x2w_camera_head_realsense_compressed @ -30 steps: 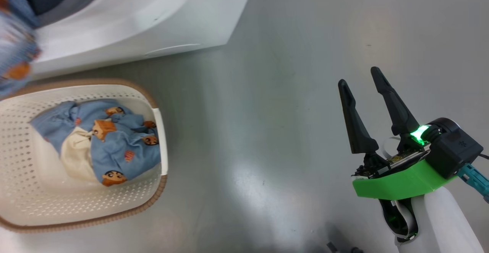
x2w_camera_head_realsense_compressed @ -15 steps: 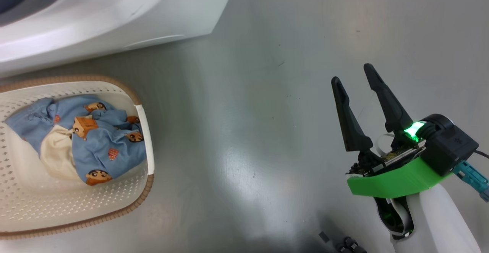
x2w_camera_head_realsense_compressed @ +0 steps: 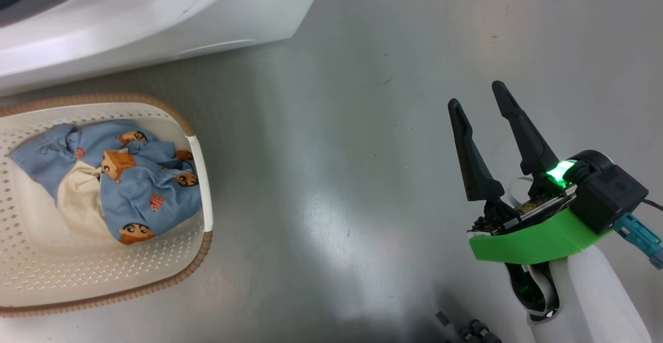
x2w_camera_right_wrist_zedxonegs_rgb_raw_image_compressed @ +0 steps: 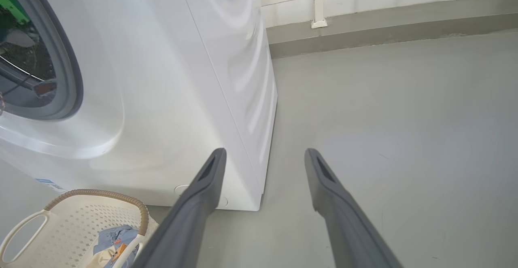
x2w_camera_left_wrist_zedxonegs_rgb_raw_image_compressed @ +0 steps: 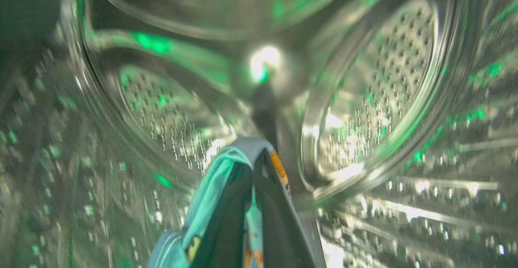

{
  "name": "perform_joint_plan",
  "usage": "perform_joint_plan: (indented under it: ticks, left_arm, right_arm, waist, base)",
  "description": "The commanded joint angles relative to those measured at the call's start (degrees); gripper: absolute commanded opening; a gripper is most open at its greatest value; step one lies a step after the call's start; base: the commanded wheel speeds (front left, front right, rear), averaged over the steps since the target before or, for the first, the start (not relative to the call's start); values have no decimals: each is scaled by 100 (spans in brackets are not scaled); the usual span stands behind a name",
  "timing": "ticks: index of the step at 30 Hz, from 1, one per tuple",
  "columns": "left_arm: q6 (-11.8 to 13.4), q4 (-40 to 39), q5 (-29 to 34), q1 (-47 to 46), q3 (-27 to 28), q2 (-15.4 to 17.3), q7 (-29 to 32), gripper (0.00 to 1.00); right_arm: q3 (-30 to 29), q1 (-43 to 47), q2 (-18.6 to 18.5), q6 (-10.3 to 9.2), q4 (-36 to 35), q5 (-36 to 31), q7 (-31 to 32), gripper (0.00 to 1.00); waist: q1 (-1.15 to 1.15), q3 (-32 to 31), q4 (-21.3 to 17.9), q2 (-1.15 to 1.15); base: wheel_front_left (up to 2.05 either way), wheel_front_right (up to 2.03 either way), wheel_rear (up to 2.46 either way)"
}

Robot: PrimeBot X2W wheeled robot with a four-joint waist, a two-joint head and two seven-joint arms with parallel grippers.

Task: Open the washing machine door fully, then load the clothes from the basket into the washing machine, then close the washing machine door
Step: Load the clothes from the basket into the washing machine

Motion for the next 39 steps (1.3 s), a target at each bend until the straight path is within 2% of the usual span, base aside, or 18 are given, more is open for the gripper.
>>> perform_joint_plan:
  ticks: [1, 5, 6, 7, 8, 19, 25, 29, 39]
  left_arm:
    - [-48, 68, -57, 23, 26, 257, 156, 0]
    - [-94, 307, -145, 31, 16, 185, 319, 0]
    - [-105, 363, -174, 45, 17, 163, 344, 32]
    - [-110, 404, -181, 58, 5, 150, 352, 87]
    - [-122, 428, -198, 72, -1, 132, 340, 100]
    - [-125, 357, -286, 667, -78, -81, -73, 100]
    - [44, -206, -287, 1417, -72, -300, -289, 100]
    - [220, -934, -308, 2170, 34, -477, -329, 100]
    - [729, -3799, 12, 4561, 340, -1058, -335, 100]
  right_arm:
    - [138, 66, 1, 16, -102, 56, -27, 100]
    - [154, 32, -5, 16, -92, 63, -27, 100]
    - [155, 27, -11, 16, -86, 64, -27, 100]
    - [152, 22, -17, 16, -80, 64, -27, 100]
    - [149, 17, -23, 16, -76, 62, -27, 100]
    - [-9, 129, -85, 16, -57, 19, -27, 100]
    - [-161, 250, -169, 16, -67, -33, -27, 100]
    - [-266, 355, -194, 16, -65, -73, -27, 100]
    - [-491, 583, -265, 16, -101, -186, -27, 100]
  waist:
    - [0, 2, 16, 0]
    - [0, -8, 43, 0]
    - [0, -16, 54, 0]
    - [0, -24, 67, 0]
    - [0, -35, 80, 0]
    - [0, -337, 300, 0]
    - [0, -586, 482, 0]
    - [0, -770, 607, 0]
    - [0, -1128, 954, 0]
  base:
    - [0, 0, 0]
    - [0, 0, 0]
    - [0, 0, 0]
    - [0, 0, 0]
    - [0, 0, 0]
    - [0, 0, 0]
    - [0, 0, 0]
    - [0, 0, 0]
    - [0, 0, 0]
